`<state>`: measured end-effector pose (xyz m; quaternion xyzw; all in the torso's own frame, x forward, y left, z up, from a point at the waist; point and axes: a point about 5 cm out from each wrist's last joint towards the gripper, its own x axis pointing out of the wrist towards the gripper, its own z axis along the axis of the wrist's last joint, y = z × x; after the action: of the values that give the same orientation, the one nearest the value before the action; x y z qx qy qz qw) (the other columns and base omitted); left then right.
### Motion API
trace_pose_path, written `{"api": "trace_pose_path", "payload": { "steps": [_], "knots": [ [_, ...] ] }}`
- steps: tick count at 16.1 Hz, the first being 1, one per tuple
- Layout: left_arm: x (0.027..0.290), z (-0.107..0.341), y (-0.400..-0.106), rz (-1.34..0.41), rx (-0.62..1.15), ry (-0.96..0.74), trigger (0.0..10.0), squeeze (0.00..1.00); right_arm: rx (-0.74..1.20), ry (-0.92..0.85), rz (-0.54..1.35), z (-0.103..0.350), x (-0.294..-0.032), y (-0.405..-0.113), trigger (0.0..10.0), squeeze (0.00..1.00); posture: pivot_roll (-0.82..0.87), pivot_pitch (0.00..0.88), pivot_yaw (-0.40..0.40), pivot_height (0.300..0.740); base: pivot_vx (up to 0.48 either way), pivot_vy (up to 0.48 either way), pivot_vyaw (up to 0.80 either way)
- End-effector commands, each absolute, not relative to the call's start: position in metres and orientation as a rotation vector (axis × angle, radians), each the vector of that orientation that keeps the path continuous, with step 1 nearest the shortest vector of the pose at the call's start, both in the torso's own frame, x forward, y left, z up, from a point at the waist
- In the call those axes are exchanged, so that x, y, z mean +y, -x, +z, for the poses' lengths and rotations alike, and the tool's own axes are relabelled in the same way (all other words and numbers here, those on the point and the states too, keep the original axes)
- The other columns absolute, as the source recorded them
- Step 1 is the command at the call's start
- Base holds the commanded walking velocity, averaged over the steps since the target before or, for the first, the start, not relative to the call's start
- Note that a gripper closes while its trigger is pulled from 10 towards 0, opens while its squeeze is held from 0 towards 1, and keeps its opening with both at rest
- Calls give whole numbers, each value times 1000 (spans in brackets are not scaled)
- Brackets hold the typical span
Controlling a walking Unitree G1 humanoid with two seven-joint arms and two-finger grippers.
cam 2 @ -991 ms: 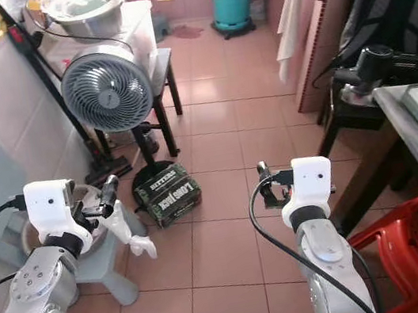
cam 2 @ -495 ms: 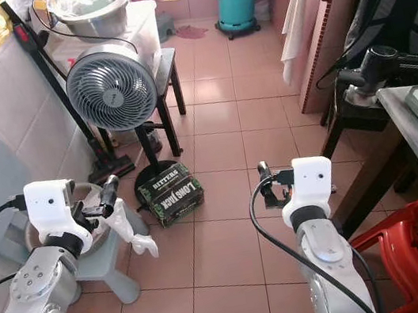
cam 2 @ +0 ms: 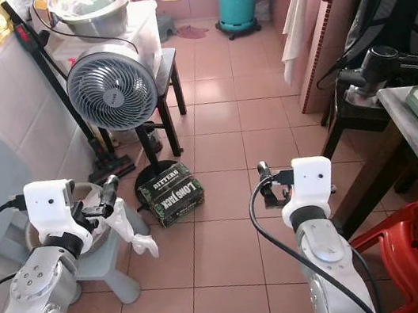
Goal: Setting the table
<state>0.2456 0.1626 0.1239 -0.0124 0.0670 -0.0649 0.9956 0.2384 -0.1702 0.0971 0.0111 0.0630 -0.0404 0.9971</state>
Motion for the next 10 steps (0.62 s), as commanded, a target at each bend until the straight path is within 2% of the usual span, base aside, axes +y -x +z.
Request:
{"api": "trace_pose_path", "payload": {
  "steps": [1,4,5,6,10],
  "knots": [
    [163,124,-247,-127,136,19,10000,0,119,-20,-81,101,-171,-239,10000,0,17,0,32,740,0,0,0],
    [163,124,-247,-127,136,19,10000,0,119,-20,-81,101,-171,-239,10000,0,17,0,32,740,0,0,0],
    [162,124,-247,-129,136,17,10000,0,121,-21,-68,101,-170,-240,10000,0,0,0,0,740,0,0,0],
    [156,128,-251,-169,90,-9,10000,0,113,5,-86,102,-174,-242,10000,0,0,0,73,740,0,0,0],
    [157,135,-262,-197,55,-46,10000,0,99,-27,-72,103,-169,-243,10000,0,-1,0,86,740,0,0,0]
  ]
}}
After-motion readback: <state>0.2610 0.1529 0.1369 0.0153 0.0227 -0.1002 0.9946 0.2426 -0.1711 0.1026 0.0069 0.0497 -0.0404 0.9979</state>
